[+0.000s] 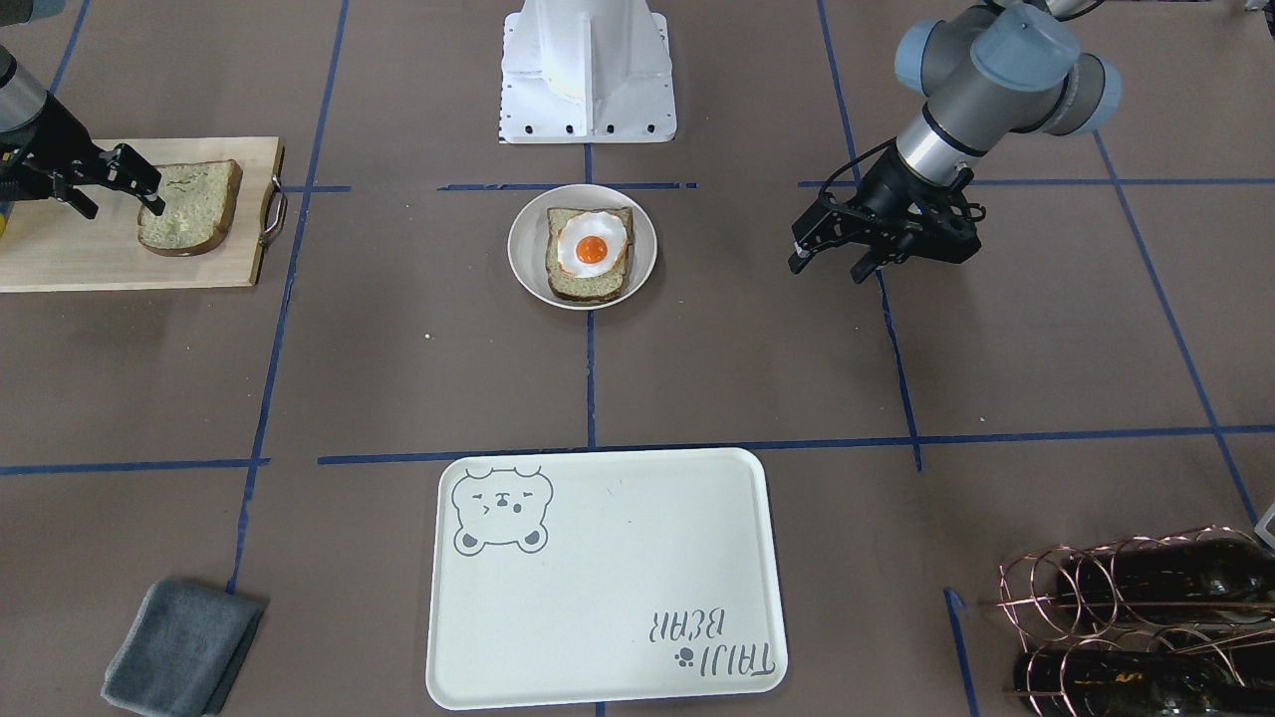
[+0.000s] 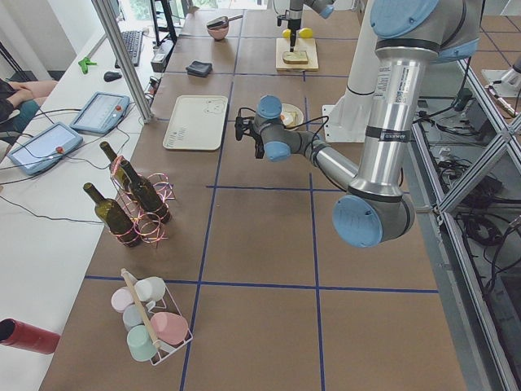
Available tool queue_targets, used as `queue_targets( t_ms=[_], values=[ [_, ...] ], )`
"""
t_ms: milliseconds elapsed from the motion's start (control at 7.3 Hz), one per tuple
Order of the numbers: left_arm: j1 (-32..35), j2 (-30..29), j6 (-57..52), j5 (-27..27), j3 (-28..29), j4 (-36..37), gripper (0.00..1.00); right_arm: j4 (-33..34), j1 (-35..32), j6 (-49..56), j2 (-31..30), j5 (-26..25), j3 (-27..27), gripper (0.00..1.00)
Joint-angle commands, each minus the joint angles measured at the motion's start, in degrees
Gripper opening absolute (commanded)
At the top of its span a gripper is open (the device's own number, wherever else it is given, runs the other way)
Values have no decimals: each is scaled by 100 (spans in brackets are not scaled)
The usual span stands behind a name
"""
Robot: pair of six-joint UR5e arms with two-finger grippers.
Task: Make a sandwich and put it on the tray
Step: 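Lower the right gripper onto the board's bread slice while the left arm hovers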
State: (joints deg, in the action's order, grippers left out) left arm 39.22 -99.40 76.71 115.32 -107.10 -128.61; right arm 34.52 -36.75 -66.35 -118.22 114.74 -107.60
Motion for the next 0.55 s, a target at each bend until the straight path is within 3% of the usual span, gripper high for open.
queue_targets(
  t_ms=[0,137,411],
  values=[
    [6,-18,2,-1,-4,2,100,-77,229,-53,0,-12,20,68],
    [15,-18,2,8,-13,2,100,-86,230,-53,0,-4,11,54],
    [15,-18,2,-1,-4,2,100,-86,230,-45,0,5,20,48]
  ],
)
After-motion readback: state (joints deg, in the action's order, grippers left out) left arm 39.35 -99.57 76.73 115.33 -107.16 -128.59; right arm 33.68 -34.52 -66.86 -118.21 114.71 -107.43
